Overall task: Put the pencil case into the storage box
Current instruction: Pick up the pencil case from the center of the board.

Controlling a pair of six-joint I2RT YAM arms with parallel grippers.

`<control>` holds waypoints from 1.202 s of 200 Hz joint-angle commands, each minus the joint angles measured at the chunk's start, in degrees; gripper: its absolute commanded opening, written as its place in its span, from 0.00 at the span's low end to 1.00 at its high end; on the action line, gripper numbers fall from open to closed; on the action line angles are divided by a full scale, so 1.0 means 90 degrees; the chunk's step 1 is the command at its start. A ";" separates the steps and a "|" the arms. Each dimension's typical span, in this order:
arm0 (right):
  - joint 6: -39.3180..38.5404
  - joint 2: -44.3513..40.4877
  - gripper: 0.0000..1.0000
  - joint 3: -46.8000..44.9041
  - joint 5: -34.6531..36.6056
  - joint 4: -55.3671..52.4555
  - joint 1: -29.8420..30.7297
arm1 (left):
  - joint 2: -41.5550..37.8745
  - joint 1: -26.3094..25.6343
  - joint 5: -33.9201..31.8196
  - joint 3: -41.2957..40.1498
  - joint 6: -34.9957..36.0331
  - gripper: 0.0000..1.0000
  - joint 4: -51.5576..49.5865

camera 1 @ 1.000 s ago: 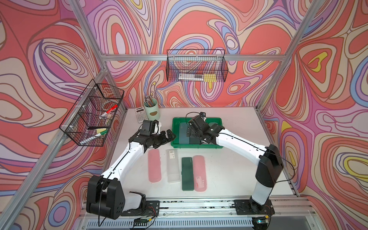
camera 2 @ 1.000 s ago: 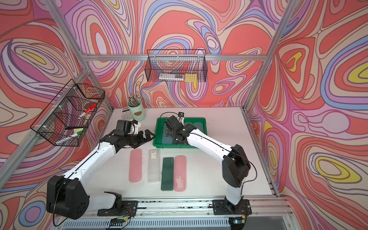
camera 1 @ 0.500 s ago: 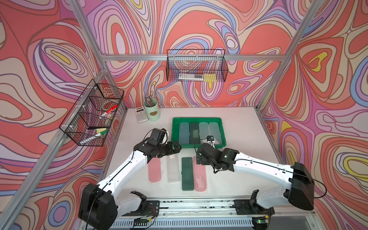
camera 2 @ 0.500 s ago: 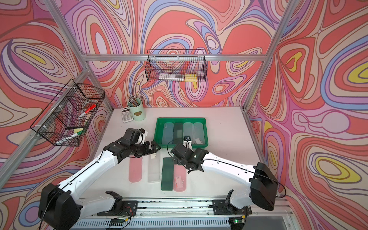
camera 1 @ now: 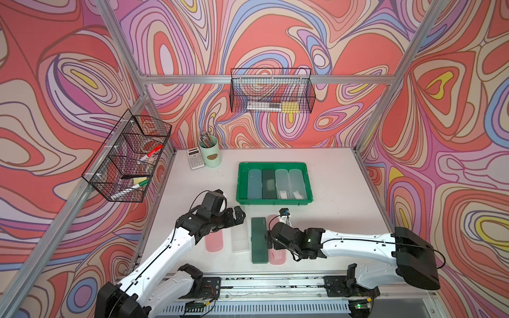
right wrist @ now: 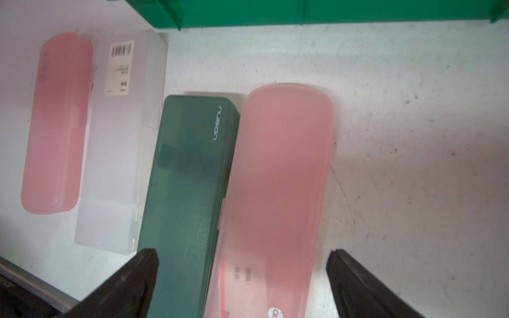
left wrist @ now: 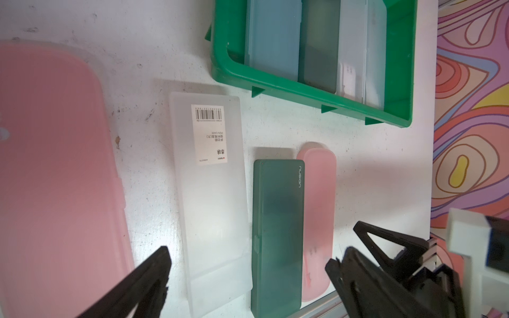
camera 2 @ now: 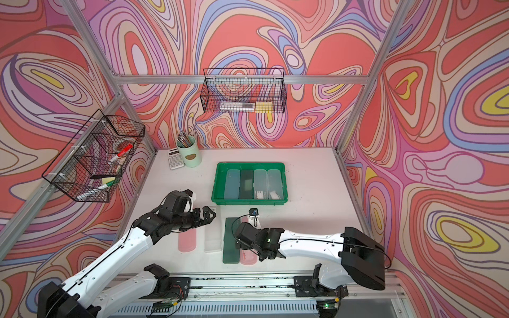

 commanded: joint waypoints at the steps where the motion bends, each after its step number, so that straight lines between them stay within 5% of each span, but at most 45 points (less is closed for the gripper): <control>1: 0.0442 0.0319 0.98 0.0028 0.0091 -0.0155 0.0133 | 0.0029 -0.0068 -0.0076 -0.0112 -0.0104 0.99 -0.0078; 103: 0.1293 0.0745 0.98 -0.0049 0.0268 -0.1151 0.0241 | 0.0470 -0.0267 -0.0043 0.0201 0.0003 0.99 0.0085; 144: 0.2124 -0.0258 0.98 -0.0532 0.0815 -0.2157 0.0238 | 0.0405 -0.0280 -0.0097 0.0192 0.0023 0.99 0.0065; 191: 0.1715 -0.2002 0.98 -0.1101 0.0690 -0.2295 0.0239 | 0.0444 -0.0300 -0.0098 0.0221 0.0033 0.99 0.0114; 240: 0.1461 -0.1461 0.98 -0.0585 0.0377 -0.2249 0.0331 | 0.0396 -0.0306 -0.0154 0.0172 0.0033 0.99 0.0124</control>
